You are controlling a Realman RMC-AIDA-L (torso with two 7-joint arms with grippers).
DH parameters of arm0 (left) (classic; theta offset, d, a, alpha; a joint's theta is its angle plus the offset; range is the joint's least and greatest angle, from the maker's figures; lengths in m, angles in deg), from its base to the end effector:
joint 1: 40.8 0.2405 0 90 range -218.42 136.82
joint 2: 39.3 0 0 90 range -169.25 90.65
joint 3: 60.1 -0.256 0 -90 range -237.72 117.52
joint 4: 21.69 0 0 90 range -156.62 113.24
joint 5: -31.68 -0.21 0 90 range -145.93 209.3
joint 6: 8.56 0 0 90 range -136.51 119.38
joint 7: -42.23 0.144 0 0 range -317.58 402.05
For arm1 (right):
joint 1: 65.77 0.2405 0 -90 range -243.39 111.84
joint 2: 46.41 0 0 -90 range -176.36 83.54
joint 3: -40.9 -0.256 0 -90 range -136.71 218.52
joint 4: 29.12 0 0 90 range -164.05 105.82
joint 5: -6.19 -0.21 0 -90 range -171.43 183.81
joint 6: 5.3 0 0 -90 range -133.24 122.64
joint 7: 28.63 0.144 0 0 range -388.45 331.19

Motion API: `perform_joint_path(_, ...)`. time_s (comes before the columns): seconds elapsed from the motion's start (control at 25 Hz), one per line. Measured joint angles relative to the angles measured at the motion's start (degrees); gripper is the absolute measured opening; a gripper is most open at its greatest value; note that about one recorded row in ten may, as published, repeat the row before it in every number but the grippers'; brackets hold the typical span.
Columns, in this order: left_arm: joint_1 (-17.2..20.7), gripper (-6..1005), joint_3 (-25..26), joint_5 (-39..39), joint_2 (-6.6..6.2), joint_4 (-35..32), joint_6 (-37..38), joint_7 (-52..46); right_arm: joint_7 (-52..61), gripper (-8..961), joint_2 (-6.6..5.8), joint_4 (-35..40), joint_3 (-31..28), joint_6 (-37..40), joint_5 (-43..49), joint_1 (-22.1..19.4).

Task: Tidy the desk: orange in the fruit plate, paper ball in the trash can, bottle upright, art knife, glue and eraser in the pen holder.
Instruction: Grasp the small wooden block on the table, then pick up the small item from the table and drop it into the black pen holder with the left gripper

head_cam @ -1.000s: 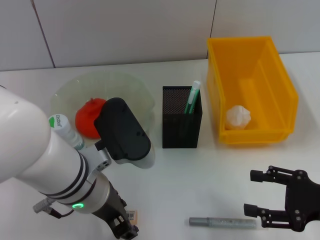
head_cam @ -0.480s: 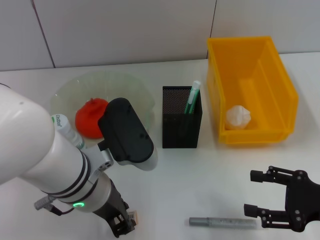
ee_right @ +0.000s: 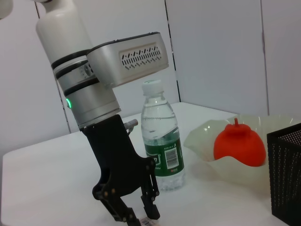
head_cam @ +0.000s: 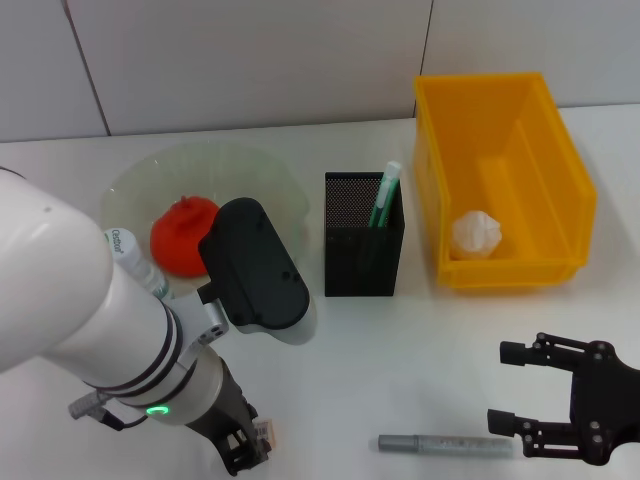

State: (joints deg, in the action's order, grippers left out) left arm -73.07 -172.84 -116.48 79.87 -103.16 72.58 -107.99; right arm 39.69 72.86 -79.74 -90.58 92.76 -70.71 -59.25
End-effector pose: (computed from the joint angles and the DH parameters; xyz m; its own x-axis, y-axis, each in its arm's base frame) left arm -0.1517 0.2924 -0.0912 0.8304 0.3008 -0.4690 0.1974 -0.9460 -0.2573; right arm 0.3168 0.2240 0.0264 0.8149 -0.2391 -0.5280 -0.4101 -0.8816 -0.2337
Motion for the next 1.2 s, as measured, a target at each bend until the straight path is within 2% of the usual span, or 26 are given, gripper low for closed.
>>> perform_joint_path(0.44,-0.6,267,-0.2,-0.4,0.01,1.3,-1.3,0.1,0.1,792,0.0,0.0,0.0,-0.2,0.0,0.0)
perform_joint_path(0.6,-0.6,267,0.0,-0.3,0.0,0.8,-1.1,0.1,0.2,792,-0.04,0.0,-0.1,-0.1,0.0,-0.2)
perform_joint_path(0.96,0.3,267,0.7,-0.1,0.0,-4.7,0.6,-0.4,0.2,792,-0.09,0.0,-0.7,0.0,0.0,-0.4)
perform_joint_path(1.2,0.8,258,3.1,0.2,0.0,-10.5,1.1,-1.1,0.2,792,-0.1,0.0,-0.8,0.0,0.0,-0.5)
